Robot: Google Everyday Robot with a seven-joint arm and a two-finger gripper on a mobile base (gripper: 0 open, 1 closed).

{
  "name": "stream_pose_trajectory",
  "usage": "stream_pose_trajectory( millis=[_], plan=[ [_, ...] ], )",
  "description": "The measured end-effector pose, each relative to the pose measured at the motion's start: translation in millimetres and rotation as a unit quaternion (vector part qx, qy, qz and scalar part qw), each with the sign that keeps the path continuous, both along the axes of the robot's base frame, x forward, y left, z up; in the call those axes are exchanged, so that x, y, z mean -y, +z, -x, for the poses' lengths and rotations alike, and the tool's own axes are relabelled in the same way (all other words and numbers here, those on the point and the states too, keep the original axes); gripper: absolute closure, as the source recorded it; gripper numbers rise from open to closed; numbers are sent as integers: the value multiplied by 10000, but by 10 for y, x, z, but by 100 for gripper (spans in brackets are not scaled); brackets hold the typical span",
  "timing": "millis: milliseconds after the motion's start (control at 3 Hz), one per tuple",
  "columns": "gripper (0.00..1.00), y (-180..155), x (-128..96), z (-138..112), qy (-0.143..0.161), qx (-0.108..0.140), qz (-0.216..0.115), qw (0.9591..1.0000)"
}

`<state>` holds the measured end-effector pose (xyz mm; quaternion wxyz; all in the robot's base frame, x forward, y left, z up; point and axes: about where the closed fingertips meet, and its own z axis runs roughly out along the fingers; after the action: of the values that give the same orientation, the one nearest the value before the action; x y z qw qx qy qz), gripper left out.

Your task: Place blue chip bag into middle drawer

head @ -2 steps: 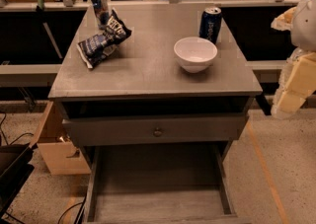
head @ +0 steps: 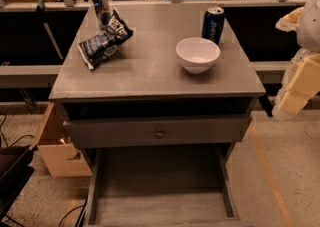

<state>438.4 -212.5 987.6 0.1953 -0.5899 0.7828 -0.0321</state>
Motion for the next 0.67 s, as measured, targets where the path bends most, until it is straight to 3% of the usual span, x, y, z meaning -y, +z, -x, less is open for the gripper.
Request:
stream_pose_trajectory(
  millis=[333,667],
  plan=[
    [0,43,-421,-412,88,285,-828,9961],
    [0,247,-956,-1063,32,773,-1672,9829]
  ],
)
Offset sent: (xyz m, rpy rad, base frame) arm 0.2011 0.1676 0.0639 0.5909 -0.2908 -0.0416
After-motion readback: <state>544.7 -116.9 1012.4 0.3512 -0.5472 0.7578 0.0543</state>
